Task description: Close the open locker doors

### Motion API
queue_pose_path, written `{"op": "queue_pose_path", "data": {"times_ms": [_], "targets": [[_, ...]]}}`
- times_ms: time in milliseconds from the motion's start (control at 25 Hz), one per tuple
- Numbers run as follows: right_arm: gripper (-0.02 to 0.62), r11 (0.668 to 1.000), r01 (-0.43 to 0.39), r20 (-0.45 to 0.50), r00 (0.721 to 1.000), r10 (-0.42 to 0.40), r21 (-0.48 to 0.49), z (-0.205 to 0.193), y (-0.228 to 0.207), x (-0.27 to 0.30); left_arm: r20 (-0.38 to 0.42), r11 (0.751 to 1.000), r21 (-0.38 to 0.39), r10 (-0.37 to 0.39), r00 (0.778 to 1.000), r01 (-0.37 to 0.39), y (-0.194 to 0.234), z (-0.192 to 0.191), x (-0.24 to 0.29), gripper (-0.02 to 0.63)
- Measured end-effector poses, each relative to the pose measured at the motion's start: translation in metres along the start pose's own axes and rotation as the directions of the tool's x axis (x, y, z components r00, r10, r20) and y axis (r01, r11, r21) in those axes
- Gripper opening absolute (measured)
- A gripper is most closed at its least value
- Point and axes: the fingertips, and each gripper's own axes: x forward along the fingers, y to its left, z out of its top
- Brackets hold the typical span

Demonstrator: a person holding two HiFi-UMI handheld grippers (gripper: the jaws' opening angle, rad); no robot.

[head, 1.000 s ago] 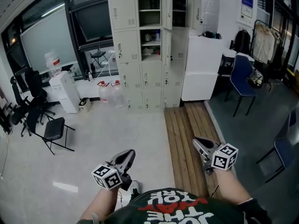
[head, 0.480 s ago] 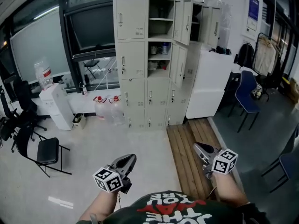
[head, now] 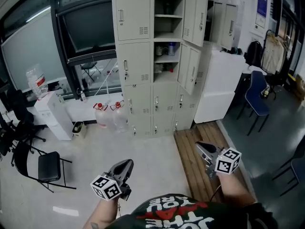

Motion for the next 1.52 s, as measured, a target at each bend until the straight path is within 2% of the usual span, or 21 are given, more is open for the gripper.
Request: {"op": "queue_pose_path", "data": {"times_ms": [240, 400, 560, 680, 840, 1000, 1240, 1520], "targets": [[0.035, 0.999, -0.038, -0.002, 0.999, 0.038, 0.034, 0.004, -0.052, 0.049, -0.023, 0.997, -0.024, 0.076, 0.997, -0.076, 0.041, 0.003, 0.031, 0.008], [0.035, 0.995, -0.089, 0.012, 0.996, 0.089, 0.049, 0.004, -0.119, 0.087, -0.029, 0.993, 0.003, 0.121, 0.992, -0.121, 0.068, -0.003, 0.079, 0.008], [0.035, 0.985, -0.164, 0.033, 0.986, 0.162, 0.053, 0.018, -0.213, 0.135, 0.008, 0.984, 0.026, 0.177, 0.984, -0.177, 0.101, 0.007, 0.162, 0.008], [0.035, 0.975, -0.213, 0.019, 0.977, 0.212, 0.062, 0.036, -0.289, 0.172, 0.052, 0.978, 0.008, 0.208, 0.977, -0.209, 0.127, 0.019, 0.241, 0.008], [0.035, 0.961, -0.277, 0.017, 0.961, 0.277, 0.016, 0.085, -0.372, 0.205, 0.072, 0.975, 0.033, 0.215, 0.974, -0.218, 0.148, 0.048, 0.349, 0.008], [0.035, 0.960, -0.281, 0.031, 0.959, 0.280, 0.016, 0.117, -0.439, 0.223, 0.087, 0.977, 0.036, 0.204, 0.975, -0.208, 0.163, 0.075, 0.428, 0.008], [0.035, 0.966, -0.258, 0.014, 0.966, 0.258, 0.006, 0.131, -0.479, 0.248, 0.107, 0.980, 0.036, 0.193, 0.975, -0.197, 0.183, 0.106, 0.487, 0.008], [0.035, 0.981, -0.190, 0.013, 0.982, 0.190, -0.034, 0.146, -0.480, 0.260, 0.094, 0.991, 0.052, 0.116, 0.989, -0.121, 0.197, 0.125, 0.516, 0.008]]}}
